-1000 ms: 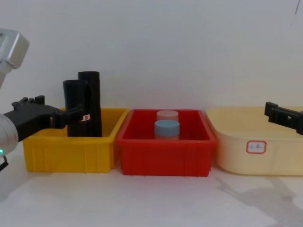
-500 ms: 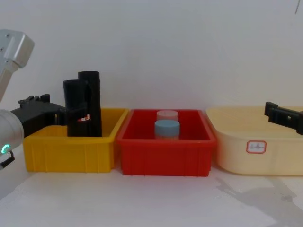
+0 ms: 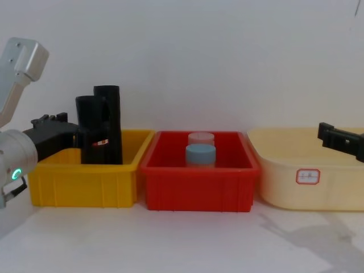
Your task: Pick up the garbage bag with the one hand and transfer it to the other hand.
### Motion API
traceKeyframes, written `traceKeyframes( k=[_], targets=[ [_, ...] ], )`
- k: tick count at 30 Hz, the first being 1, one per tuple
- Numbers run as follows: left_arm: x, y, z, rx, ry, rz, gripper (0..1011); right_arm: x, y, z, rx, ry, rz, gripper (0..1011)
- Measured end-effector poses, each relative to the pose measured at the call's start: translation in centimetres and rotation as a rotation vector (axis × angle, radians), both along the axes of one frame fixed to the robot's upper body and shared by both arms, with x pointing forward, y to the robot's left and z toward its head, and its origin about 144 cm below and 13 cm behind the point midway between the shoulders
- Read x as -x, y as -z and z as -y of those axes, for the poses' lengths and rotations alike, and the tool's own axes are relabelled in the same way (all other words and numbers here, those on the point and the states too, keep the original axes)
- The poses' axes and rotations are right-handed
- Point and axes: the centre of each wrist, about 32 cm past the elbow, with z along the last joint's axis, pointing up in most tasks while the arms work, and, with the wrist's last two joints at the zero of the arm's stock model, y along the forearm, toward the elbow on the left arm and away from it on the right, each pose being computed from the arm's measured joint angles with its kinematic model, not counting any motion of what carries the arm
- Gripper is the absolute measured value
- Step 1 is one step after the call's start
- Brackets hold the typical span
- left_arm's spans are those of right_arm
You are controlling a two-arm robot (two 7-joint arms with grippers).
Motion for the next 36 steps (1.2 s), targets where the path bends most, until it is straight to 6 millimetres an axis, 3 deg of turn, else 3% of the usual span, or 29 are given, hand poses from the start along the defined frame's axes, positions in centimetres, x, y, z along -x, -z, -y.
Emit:
traceKeyframes(
  k=[19, 24, 36],
  targets=[
    [-2.1, -0.3, 0.2, 0.041, 0.013, 0.005, 992, 0.0, 0.0, 0.0, 0.0, 0.0, 0.0, 1000],
    [-2.4, -0.3, 0.3, 0.056, 0.02, 0.002, 906, 0.0, 0.0, 0.0, 0.0, 0.0, 0.0, 999],
    [-2.8, -0.4, 0.5, 0.097, 0.043, -0.016, 566, 0.0, 0.0, 0.0, 0.0, 0.0, 0.0, 999]
  ],
)
